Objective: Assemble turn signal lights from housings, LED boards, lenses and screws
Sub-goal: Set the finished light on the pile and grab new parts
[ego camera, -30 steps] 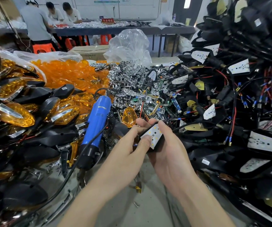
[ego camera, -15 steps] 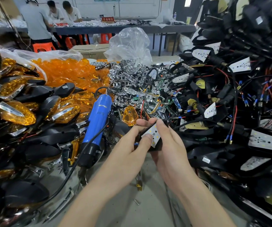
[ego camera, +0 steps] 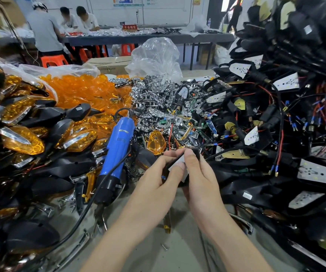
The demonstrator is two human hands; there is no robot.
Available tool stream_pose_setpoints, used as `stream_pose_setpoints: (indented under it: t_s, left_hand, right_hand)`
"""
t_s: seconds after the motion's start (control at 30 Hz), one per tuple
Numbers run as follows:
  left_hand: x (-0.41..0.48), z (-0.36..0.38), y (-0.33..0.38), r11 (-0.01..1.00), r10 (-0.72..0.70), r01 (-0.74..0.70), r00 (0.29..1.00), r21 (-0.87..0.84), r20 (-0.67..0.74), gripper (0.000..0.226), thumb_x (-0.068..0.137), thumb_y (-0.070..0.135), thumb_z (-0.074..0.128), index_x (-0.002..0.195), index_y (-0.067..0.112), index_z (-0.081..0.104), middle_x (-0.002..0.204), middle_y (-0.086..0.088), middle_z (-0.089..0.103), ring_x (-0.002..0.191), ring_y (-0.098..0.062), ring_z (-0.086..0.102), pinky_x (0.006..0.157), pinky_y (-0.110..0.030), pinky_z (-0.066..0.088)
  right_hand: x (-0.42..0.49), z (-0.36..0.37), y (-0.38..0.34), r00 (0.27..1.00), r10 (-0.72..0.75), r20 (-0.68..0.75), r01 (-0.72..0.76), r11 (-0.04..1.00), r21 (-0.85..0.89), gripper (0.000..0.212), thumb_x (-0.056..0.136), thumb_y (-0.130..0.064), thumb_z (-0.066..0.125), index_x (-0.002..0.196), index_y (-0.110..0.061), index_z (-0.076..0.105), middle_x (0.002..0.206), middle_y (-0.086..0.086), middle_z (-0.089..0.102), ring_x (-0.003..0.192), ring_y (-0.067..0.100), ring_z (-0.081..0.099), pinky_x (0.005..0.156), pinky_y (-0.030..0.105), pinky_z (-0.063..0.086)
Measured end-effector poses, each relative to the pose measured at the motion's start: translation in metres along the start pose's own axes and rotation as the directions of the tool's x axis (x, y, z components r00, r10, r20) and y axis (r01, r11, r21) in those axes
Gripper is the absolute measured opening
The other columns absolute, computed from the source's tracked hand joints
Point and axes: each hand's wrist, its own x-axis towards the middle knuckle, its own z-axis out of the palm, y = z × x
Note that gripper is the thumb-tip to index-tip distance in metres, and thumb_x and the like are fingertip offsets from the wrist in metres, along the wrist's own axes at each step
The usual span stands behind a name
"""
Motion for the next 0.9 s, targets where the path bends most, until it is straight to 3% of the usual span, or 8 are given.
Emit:
stream_pose_setpoints:
  t_s: [0.07, 0.17, 0.27, 0.37, 0.57, 0.7, 0.8, 0.9]
  left_hand:
    - [0.0, 0.0, 0.0, 1.0, -0.007, 0.007, 1.0, 0.013, -0.001, 0.018, 0.102, 0.034, 0.052, 0.114, 0.039, 0.064, 0.067, 0.033, 0.06, 0.058, 0.013, 0.057, 0.051, -0.003, 0.039]
    - [0.0, 0.001, -0.001, 0.999, -0.025, 0.026, 1.0, 0.028, -0.013, 0.016, 0.102, 0.037, 0.052, 0.109, 0.039, 0.065, 0.067, 0.028, 0.062, 0.058, 0.009, 0.058, 0.052, -0.007, 0.041]
    - [0.001, 0.001, -0.001, 0.999, -0.044, 0.044, 0.999, 0.021, -0.03, 0.015, 0.101, 0.036, 0.052, 0.103, 0.036, 0.066, 0.075, 0.026, 0.064, 0.058, 0.008, 0.058, 0.051, -0.007, 0.04]
    - [0.002, 0.002, 0.0, 0.999, -0.053, 0.053, 0.998, -0.009, -0.043, 0.014, 0.1, 0.033, 0.052, 0.1, 0.035, 0.066, 0.068, 0.027, 0.062, 0.055, 0.009, 0.057, 0.048, -0.005, 0.039]
    - [0.003, 0.002, 0.006, 0.997, -0.036, 0.03, 0.995, -0.067, -0.092, 0.018, 0.096, 0.036, 0.056, 0.108, 0.039, 0.069, 0.074, 0.027, 0.064, 0.056, 0.01, 0.056, 0.05, -0.003, 0.038]
    - [0.002, 0.002, 0.005, 0.996, -0.068, 0.062, 0.992, -0.067, -0.102, 0.013, 0.097, 0.035, 0.057, 0.098, 0.038, 0.07, 0.066, 0.026, 0.063, 0.054, 0.009, 0.056, 0.049, -0.004, 0.038]
    - [0.002, 0.004, 0.007, 0.994, -0.103, 0.101, 0.993, -0.039, -0.058, 0.018, 0.099, 0.037, 0.054, 0.094, 0.031, 0.069, 0.057, 0.022, 0.06, 0.051, 0.008, 0.056, 0.048, -0.005, 0.038]
    - [0.004, 0.001, 0.01, 0.991, -0.133, 0.133, 0.991, 0.018, 0.008, 0.026, 0.099, 0.039, 0.053, 0.089, 0.021, 0.069, 0.067, 0.015, 0.065, 0.06, 0.001, 0.059, 0.057, -0.013, 0.046]
  right_hand:
    - [0.0, 0.001, 0.002, 1.0, -0.004, 0.009, 0.004, 1.0, 0.01, 0.032, 0.1, -0.042, 0.045, 0.091, -0.036, 0.075, 0.109, 0.0, 0.077, 0.097, 0.013, 0.072, 0.094, 0.053, 0.058]
    - [-0.001, 0.001, 0.002, 1.0, -0.003, 0.024, 0.002, 1.0, 0.014, 0.03, 0.098, -0.043, 0.046, 0.091, -0.037, 0.074, 0.112, -0.001, 0.077, 0.099, 0.013, 0.073, 0.084, 0.031, 0.058]
    - [-0.002, 0.0, 0.001, 0.999, -0.002, 0.047, 0.003, 1.0, -0.01, 0.03, 0.099, -0.042, 0.045, 0.092, -0.037, 0.074, 0.114, -0.005, 0.077, 0.099, 0.01, 0.073, 0.078, 0.025, 0.058]
    - [-0.002, 0.001, 0.001, 0.998, -0.023, 0.05, 0.026, 0.999, -0.047, 0.029, 0.099, -0.047, 0.045, 0.094, -0.037, 0.073, 0.114, -0.006, 0.076, 0.106, 0.01, 0.071, 0.086, 0.026, 0.057]
    - [-0.005, 0.002, 0.004, 0.997, 0.023, 0.075, -0.022, 1.0, -0.012, 0.041, 0.088, -0.066, 0.054, 0.108, -0.034, 0.071, 0.111, 0.005, 0.074, 0.109, 0.017, 0.069, 0.102, 0.048, 0.053]
    - [-0.005, 0.003, 0.005, 0.998, 0.032, 0.059, -0.03, 0.999, -0.039, 0.043, 0.09, -0.064, 0.048, 0.112, -0.037, 0.073, 0.119, -0.007, 0.075, 0.116, 0.011, 0.068, 0.104, 0.041, 0.049]
    - [-0.005, 0.003, 0.003, 1.0, -0.002, 0.022, 0.002, 1.0, -0.026, 0.038, 0.095, -0.055, 0.046, 0.108, -0.034, 0.074, 0.119, -0.008, 0.075, 0.115, 0.007, 0.068, 0.093, 0.025, 0.054]
    - [-0.004, 0.002, 0.002, 0.999, -0.013, -0.039, 0.013, 1.0, -0.017, 0.037, 0.099, -0.045, 0.042, 0.104, -0.027, 0.074, 0.116, -0.007, 0.076, 0.111, 0.008, 0.069, 0.089, 0.019, 0.054]
